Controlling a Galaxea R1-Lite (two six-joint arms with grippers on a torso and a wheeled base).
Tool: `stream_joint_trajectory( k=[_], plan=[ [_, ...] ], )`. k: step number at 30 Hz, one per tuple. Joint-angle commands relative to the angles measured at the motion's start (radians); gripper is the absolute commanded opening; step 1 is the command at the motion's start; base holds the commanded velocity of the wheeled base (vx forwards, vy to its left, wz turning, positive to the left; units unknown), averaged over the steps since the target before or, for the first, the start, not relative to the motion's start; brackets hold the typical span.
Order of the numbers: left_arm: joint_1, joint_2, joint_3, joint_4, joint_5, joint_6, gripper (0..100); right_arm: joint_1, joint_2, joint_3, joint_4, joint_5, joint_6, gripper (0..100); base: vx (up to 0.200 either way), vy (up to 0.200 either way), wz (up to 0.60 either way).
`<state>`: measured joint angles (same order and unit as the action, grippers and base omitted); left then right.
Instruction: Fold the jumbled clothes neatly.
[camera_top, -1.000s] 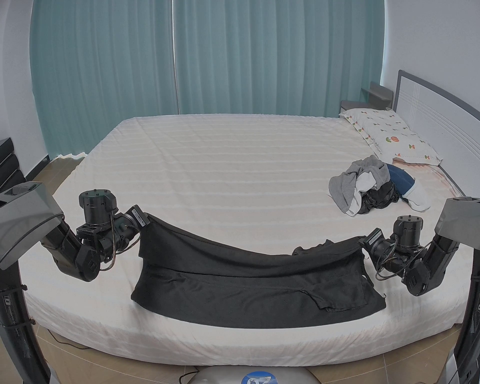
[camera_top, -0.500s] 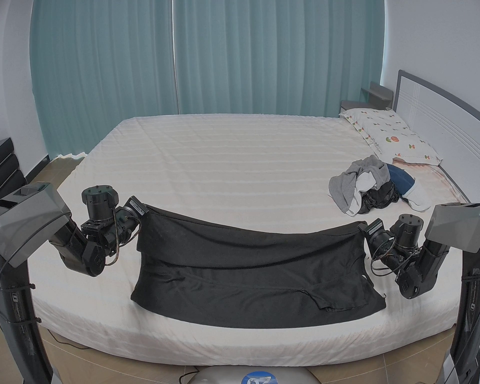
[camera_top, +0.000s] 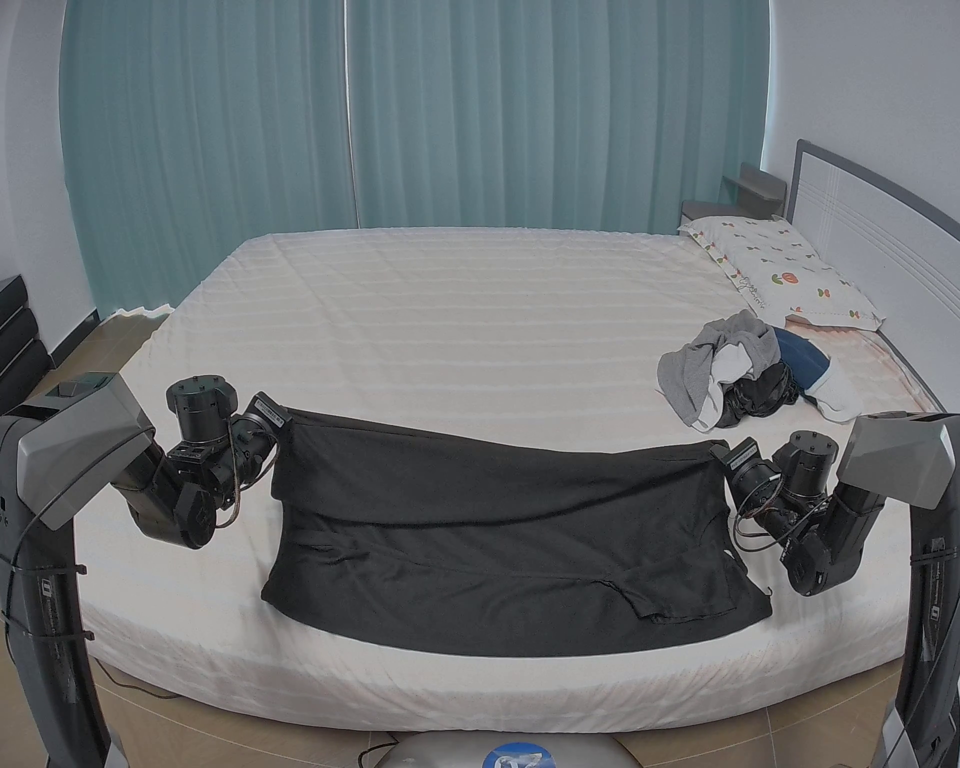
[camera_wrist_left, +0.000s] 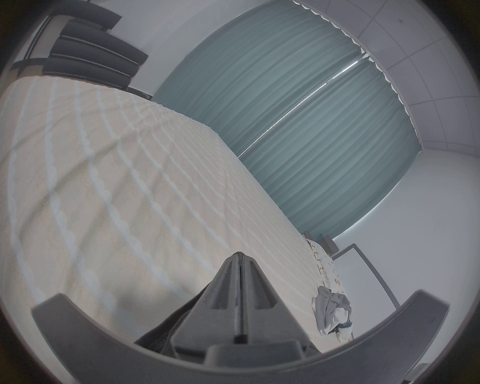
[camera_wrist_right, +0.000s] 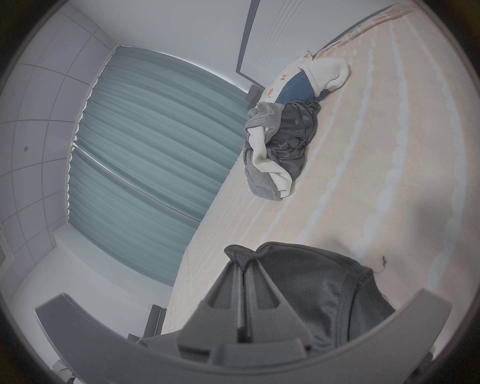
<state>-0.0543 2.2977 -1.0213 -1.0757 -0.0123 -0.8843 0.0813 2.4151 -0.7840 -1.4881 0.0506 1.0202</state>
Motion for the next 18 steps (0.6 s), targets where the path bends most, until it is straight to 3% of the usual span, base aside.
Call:
stream_joint_trajectory(
  k=[1, 12, 18],
  plan=[
    [0.004, 0.043, -0.028, -0.001, -0.001, -0.001, 0, -0.003, 0.041, -0.054, 0.002, 0.003, -0.023, 0, 0.000, 0.000, 0.00],
    [0.008, 0.072, -0.030, 0.002, -0.011, 0.001, 0, -0.005, 0.033, -0.035, 0.000, 0.008, -0.058, 0, 0.000, 0.000, 0.00],
    [0.019, 0.028, 0.050, -0.003, -0.060, 0.005, 0, -0.018, -0.028, 0.091, -0.012, 0.083, -0.083, 0, 0.000, 0.000, 0.00]
  ],
)
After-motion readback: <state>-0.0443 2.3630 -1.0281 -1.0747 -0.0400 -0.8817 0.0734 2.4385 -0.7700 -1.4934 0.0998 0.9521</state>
